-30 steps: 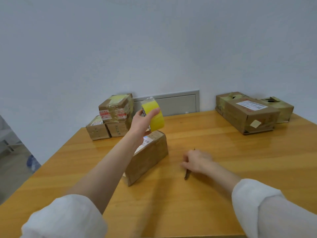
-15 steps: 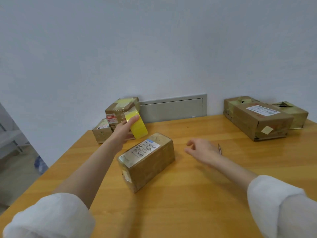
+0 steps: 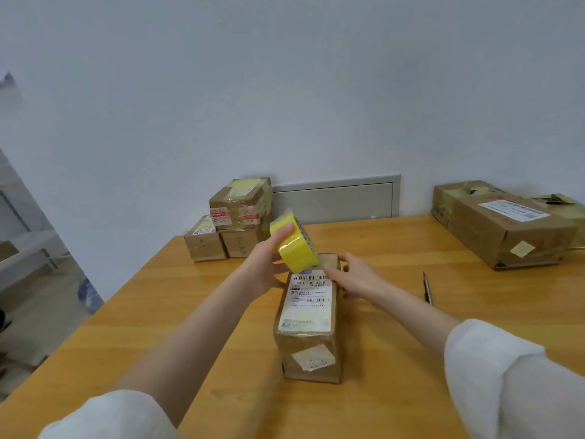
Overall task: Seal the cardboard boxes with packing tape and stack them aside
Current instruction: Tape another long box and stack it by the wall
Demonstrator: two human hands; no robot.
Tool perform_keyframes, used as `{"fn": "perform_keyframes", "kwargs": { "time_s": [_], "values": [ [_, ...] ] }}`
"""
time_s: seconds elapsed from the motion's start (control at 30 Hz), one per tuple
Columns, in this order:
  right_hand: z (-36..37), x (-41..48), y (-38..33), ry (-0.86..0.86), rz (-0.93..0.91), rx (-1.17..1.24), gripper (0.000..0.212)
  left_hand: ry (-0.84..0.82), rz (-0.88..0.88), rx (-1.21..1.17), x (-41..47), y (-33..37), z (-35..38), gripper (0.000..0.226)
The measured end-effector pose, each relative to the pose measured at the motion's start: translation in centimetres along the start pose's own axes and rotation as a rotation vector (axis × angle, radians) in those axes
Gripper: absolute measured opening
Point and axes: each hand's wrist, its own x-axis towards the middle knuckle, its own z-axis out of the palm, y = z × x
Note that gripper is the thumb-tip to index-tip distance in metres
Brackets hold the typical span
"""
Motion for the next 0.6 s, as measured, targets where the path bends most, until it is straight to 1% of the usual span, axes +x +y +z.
{"fn": "perform_keyframes", "kwargs": {
  "time_s": [0.07, 0.1, 0.13, 0.17, 0.23, 0.27, 0.3, 0.37, 0.43, 0.47, 0.5, 0.53, 0.6],
  "values": [
    [-0.8, 0.1, -0.6, 0.142, -0.084, 0.01, 0.055, 0.098, 0.165, 0.181, -0.1, 0.5, 0.2, 0.092],
    [-1.4, -0.1, -1.2, 0.213, -0.157, 0.1, 0.051, 0.15, 0.281, 0.278, -0.2, 0.8, 0.3, 0.096],
    [-2.0, -0.5, -2.1, 0.244, -0.233, 0.213, 0.044, 0.196, 0.391, 0.379, -0.2, 0.9, 0.5, 0.101],
    [-2.5, -1.0, -3.2, 0.233, -0.31, 0.293, 0.037, 0.235, 0.475, 0.478, -0.1, 1.0, 0.9, 0.105],
    [-3.0, -2.0, -5.0, 0.153, -0.416, 0.309, 0.021, 0.299, 0.568, 0.613, -0.1, 0.8, 2.2, 0.112],
    [-3.0, -2.4, -5.6, 0.115, -0.437, 0.307, 0.012, 0.308, 0.588, 0.635, -0.1, 0.7, 2.9, 0.115],
    [-3.0, -2.7, -6.0, 0.092, -0.441, 0.324, 0.006, 0.281, 0.588, 0.627, 0.0, 0.6, 3.5, 0.119],
    [-3.6, -3.3, -5.9, 0.09, -0.422, 0.384, 0.009, 0.129, 0.531, 0.576, 0.2, 0.4, 4.2, 0.13],
    [-4.7, -3.7, -5.3, 0.093, -0.412, 0.343, 0.007, -0.017, 0.453, 0.578, -0.3, 0.5, 4.3, 0.133],
    [-5.3, -3.9, -4.9, 0.094, -0.422, 0.29, 0.012, -0.049, 0.428, 0.563, -0.6, 0.8, 4.2, 0.127],
    [-5.9, -4.1, -4.5, 0.087, -0.426, 0.247, 0.018, -0.055, 0.422, 0.525, -0.9, 1.2, 4.2, 0.117],
    [-6.3, -4.2, -4.2, 0.068, -0.434, 0.203, 0.02, -0.026, 0.434, 0.484, -1.1, 1.6, 4.3, 0.103],
    [-6.8, -4.3, -4.1, 0.038, -0.469, 0.089, 0.018, 0.08, 0.505, 0.452, -1.1, 2.5, 4.6, 0.064]
  ]
}}
